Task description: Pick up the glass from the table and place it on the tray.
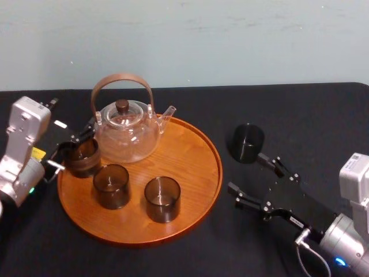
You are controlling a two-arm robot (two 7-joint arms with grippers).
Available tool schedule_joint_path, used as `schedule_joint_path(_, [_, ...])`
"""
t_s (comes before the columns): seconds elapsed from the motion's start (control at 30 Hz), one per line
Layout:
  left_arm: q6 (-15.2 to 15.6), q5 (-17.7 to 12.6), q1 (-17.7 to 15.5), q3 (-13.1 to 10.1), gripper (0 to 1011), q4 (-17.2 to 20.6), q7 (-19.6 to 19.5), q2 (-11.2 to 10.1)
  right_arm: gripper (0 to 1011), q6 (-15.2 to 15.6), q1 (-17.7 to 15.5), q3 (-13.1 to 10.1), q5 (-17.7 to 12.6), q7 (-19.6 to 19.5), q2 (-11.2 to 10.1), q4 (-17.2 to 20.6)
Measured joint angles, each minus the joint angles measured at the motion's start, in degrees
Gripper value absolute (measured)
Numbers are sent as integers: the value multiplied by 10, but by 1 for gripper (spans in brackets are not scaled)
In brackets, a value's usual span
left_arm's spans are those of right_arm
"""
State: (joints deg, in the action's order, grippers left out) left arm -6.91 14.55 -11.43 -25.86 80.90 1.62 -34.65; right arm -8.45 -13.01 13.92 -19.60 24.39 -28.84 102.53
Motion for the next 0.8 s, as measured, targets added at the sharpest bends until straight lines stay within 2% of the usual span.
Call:
schedule_joint_path(0.43, [0, 0, 0, 0, 1001, 0, 0, 0, 1002, 6, -25, -28, -16, -15, 4, -12])
schedule_joint_path(0.6, [0, 0, 0, 0, 1001, 0, 0, 0, 1002, 12, -21, -42, -31, -17, 9, -31])
schedule_joint_path(0.8, [0, 0, 0, 0, 1001, 0, 0, 0, 1002, 20, -9, -50, -34, -21, 13, -49])
